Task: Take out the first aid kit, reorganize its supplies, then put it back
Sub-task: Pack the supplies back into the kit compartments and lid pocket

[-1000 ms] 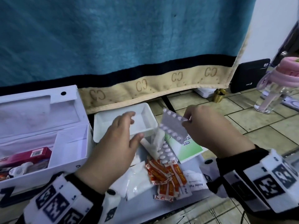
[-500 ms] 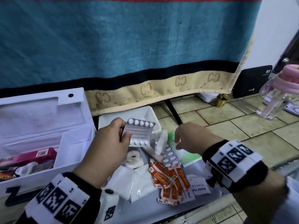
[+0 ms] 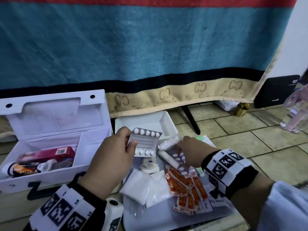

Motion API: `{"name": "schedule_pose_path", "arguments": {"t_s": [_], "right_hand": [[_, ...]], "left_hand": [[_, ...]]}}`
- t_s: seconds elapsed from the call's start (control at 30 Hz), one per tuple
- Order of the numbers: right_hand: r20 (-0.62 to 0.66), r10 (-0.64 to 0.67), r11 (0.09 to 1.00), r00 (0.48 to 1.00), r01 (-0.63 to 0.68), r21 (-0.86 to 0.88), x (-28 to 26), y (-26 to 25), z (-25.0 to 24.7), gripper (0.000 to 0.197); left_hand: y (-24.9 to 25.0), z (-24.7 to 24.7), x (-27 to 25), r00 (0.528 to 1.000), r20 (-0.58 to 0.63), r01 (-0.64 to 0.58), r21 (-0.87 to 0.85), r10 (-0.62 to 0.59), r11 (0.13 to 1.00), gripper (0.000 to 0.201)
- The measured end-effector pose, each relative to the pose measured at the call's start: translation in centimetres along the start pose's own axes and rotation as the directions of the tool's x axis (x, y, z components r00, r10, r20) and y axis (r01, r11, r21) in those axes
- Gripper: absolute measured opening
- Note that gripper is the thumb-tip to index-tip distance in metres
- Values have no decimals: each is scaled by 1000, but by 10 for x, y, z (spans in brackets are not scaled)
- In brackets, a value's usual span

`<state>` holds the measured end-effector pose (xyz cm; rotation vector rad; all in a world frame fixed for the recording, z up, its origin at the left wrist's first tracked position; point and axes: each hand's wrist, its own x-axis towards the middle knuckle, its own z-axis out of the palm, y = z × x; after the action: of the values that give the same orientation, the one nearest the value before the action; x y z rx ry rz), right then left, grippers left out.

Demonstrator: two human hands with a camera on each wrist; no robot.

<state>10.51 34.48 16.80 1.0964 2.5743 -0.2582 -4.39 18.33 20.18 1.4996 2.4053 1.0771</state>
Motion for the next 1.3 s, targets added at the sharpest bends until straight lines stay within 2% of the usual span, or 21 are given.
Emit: {"name": "schedule_pose_path", "arguments": {"t_s": [0.13,0.27,0.33,0.47,0.53,0.63,0.7,0.77,0.93,1.03,1.13,1.23,1.3], "right_hand": [[27,-34,997,999,32,66,2,0,1,72],[64,-68,995,996,63,83,2,3,4,76],[65,-89,994,994,84,70,3,5,4,71],[51,-98,993,994,95,64,7,7,10,47],[43,-84,996,996,83,20,9,7,10,49],[59,-57,997,997,60,-54,12,7,5,65],[54,-60,997,997,63,-52,13,8,-1,57],[36,-61,998,998,61,-14,12,10,-8,48],[6,-133,982,991,131,136,10,18,-15,46],[-58,-179,952,982,188,242,9,25,-18,28],[-102,-198,906,975,222,360,4,33,-25,30],[-159,-156,891,975,208,404,-5,40,-37,27],[-242,-107,902,964,197,384,-12,45,-47,24]], "left_hand": [[-2,1,-2,1000,13,4,3,-4,1000,10],[-2,3,-2,1000,12,-3,12,3,1000,10],[-1,5,-2,1000,18,-3,10,3,1000,10],[2,7,-2,999,24,-21,18,20,1000,10],[3,7,-3,999,33,-31,32,30,999,11],[5,7,-4,998,51,-35,39,33,999,12],[5,7,-3,998,50,-38,35,36,999,12],[5,7,-3,998,47,-43,35,41,998,12],[4,8,-3,998,55,-31,31,29,999,9],[5,7,-3,998,56,-24,16,23,1000,9],[4,7,-1,998,65,-19,20,18,1000,10],[3,8,0,999,49,-6,-13,6,1000,11],[1,7,2,999,37,33,-61,-30,998,9]]}}
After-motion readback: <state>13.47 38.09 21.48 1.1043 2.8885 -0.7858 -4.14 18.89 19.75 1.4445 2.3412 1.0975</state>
